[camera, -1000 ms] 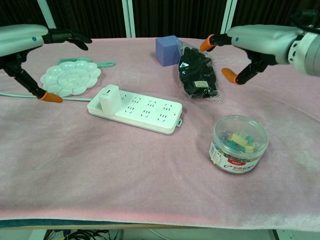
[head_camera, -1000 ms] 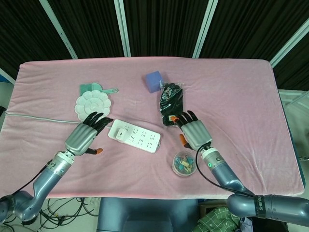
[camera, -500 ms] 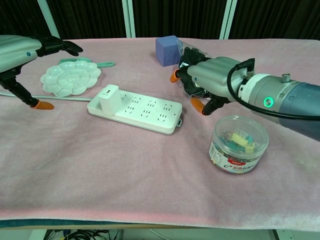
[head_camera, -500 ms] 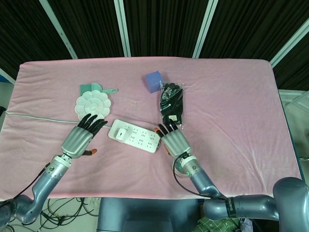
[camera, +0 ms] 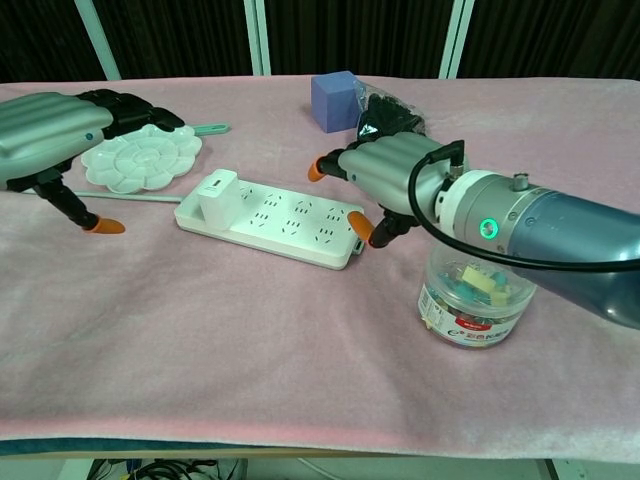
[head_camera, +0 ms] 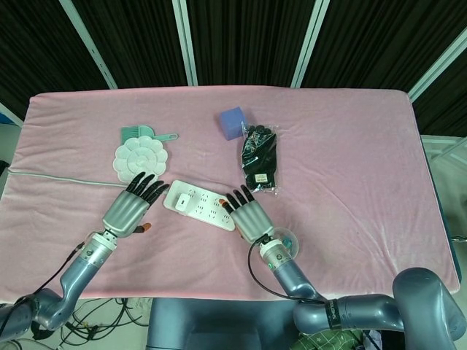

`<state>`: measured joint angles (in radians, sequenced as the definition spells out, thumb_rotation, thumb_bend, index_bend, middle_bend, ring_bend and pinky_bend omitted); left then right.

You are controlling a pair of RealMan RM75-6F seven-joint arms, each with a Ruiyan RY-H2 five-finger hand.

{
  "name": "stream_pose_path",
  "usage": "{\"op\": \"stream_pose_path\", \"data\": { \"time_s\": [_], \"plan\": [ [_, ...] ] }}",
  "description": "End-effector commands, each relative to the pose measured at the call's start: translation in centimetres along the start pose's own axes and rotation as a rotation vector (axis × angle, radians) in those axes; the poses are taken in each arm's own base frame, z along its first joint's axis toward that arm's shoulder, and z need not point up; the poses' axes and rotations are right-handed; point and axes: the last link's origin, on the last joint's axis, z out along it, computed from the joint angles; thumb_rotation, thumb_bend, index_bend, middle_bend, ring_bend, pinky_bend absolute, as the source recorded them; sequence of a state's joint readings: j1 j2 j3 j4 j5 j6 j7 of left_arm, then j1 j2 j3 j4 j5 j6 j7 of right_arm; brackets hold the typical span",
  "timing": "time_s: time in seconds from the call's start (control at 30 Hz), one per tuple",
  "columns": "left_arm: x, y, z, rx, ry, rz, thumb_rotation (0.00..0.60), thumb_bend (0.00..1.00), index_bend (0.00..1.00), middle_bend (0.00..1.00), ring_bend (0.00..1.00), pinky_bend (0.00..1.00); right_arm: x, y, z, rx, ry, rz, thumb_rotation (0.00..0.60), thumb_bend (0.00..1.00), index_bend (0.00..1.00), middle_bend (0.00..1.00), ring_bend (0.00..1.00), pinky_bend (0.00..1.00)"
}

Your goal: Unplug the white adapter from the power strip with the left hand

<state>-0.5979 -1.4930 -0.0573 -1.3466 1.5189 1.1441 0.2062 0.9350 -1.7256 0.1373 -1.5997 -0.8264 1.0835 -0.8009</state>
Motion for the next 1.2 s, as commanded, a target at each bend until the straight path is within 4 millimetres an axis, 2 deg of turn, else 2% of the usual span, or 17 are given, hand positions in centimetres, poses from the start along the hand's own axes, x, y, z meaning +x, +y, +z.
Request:
{"op": "stream_pose_path", "data": {
  "time_s": [0.03, 0.3, 0.9, 1.2],
  "plan": [
    [-0.3, 0.1, 0.4, -0.004, 0.002, 0.007, 0.600, 0.12, 0.10, 0.11, 0.00, 0.00, -0.2, -0.7, 0.1, 0.012, -0.011, 0.001, 0.600, 0.57, 0.17, 0.12, 0.10, 0.05],
    [-1.1, 0.7, 1.6, 0.007, 0.005, -0.035, 0.600, 0.13, 0.11, 0.11, 0.00, 0.00, -1.0, -1.8, 0.4, 0.020, -0.023, -0.032, 0.600, 0.57, 0.17, 0.12, 0.10, 0.05],
    [-2.2, 2.1, 3.3, -0.015, 0.022, -0.018, 0.600, 0.14, 0.16, 0.15, 0.00, 0.00, -3.3, -1.0, 0.4, 0.007, -0.034, -0.064, 0.600, 0.58, 0.17, 0.12, 0.10, 0.05],
    [-3.0, 3.4, 4.7, -0.040, 0.015, -0.016, 0.600, 0.17, 0.18, 0.18, 0.00, 0.00, -4.3, -0.8, 0.3, 0.012, -0.053, -0.071, 0.600, 0.58, 0.17, 0.12, 0.10, 0.05]
  ]
}}
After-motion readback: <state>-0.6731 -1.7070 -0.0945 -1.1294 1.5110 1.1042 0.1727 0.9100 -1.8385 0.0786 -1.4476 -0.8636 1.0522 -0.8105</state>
